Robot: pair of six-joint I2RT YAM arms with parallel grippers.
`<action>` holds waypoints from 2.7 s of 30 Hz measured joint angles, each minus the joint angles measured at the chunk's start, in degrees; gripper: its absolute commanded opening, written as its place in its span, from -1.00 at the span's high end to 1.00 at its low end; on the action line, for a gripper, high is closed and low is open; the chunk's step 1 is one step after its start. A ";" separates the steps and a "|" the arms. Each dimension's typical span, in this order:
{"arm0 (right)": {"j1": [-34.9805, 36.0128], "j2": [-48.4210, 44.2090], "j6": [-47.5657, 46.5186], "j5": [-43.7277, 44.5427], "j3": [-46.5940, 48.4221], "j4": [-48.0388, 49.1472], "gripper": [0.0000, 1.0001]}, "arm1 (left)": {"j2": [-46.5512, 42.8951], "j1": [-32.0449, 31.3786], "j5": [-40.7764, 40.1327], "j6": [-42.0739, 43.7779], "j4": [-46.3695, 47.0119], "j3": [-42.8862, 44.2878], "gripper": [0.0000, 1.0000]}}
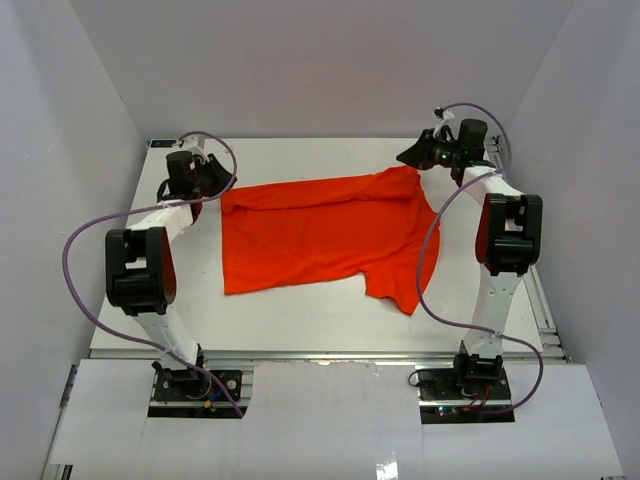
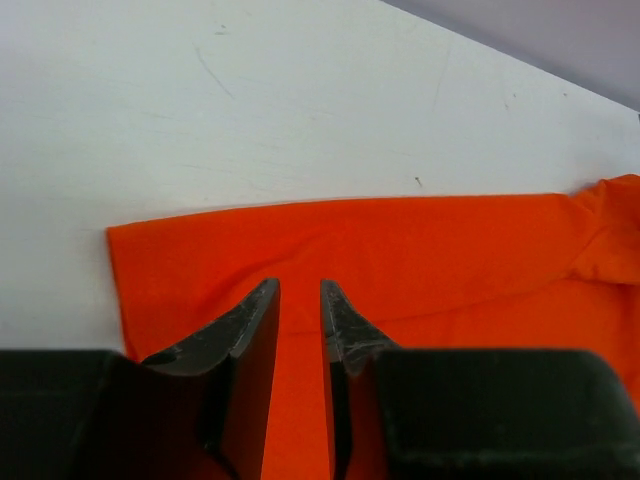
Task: Fold and stack the t-shirts
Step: Fold the tshirt
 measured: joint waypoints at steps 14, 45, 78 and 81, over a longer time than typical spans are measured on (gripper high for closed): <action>3.43 10.01 2.38 3.56 -0.39 -10.62 0.76 | 16.04 -1.22 6.97 -6.80 -4.39 8.09 0.29; -2.10 1.51 -10.95 -12.57 -1.55 -20.24 -0.11 | 3.93 -0.22 2.03 -3.39 -9.68 6.62 -0.46; -2.80 -32.57 -96.00 3.54 -26.97 -66.51 -0.39 | -34.60 0.00 -10.27 -32.65 -50.14 -29.46 -0.21; -2.82 -32.57 -95.82 4.20 -27.36 -66.18 -0.37 | -32.02 0.00 -10.38 -33.33 -47.87 -30.93 -0.17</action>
